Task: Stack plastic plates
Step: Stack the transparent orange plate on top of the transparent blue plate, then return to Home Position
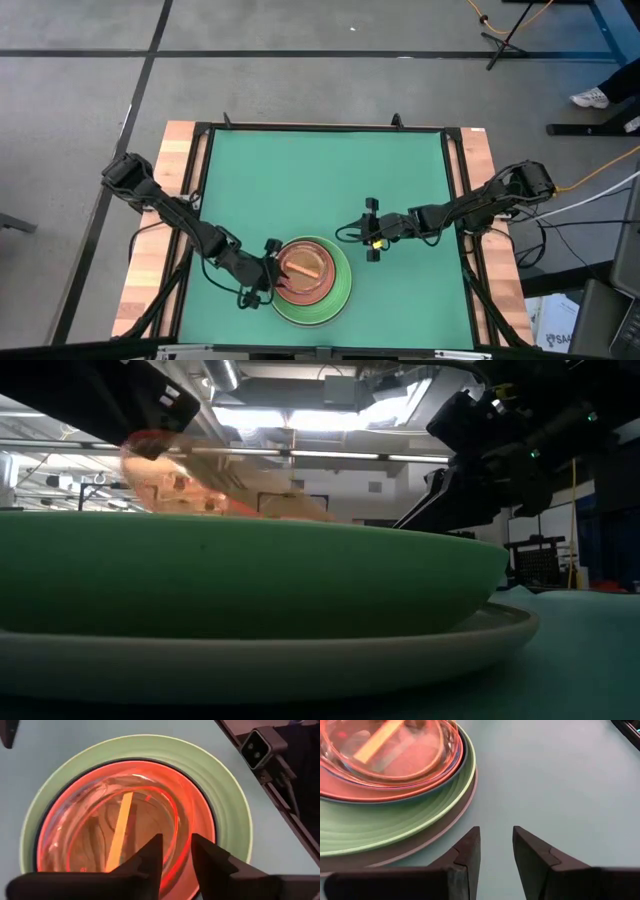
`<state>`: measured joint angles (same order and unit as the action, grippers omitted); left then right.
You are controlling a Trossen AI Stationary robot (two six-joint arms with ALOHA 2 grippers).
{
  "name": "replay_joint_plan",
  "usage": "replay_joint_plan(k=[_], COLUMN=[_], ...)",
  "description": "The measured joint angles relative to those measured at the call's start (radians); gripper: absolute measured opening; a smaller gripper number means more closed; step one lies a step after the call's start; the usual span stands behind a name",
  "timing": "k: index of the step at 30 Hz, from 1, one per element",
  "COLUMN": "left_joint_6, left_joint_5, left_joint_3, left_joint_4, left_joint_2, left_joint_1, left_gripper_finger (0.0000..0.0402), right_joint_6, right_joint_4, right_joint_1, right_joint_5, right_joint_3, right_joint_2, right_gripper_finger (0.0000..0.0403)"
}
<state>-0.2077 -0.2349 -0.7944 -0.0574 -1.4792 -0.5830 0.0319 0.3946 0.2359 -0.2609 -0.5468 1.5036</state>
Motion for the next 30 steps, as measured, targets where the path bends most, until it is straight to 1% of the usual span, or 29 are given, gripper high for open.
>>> replay_joint_plan(k=[2,5,9,13,17,24,30], left_joint_6=[0.0,0.0,0.0,-0.01,-0.025,0.032,0.119], left_joint_5=[0.024,0.037,0.034,0.035,0.023,-0.029,-0.033], left_joint_3=[0.0,0.0,0.0,0.0,0.0,0.0,0.0], left_joint_4=[-0.002,-0.009,-0.014,-0.019,-0.019,-0.023,-0.033], left_joint_2=[0.003,0.017,0.046,0.089,0.126,0.142,0.149], left_joint_1=[0.0,0.0,0.0,0.0,0.002,0.038,0.09], left_gripper_finger=[0.0102,0.0106,0.0105,0.0104,0.0104,0.0104,0.0104], right_joint_6=[0.0,0.0,0.0,0.0,0.0,0.0,0.0], right_joint_4=[0.0,0.0,-0.004,-0.012,-0.02,-0.021,-0.016], right_joint_1=[0.0,-0.001,-0.001,-0.001,-0.001,-0.001,-0.001], right_joint_5=[0.0,0.0,0.001,0.032,0.037,0.037,0.037], right_joint_3=[0.0,0.0,0.0,0.0,0.0,0.0,0.0], right_joint_2=[0.0,0.0,0.0,0.0,0.0,0.0,0.0], right_gripper_finger=[0.0106,0.0106,0.0106,0.0106,0.0106,0.0106,0.0106])
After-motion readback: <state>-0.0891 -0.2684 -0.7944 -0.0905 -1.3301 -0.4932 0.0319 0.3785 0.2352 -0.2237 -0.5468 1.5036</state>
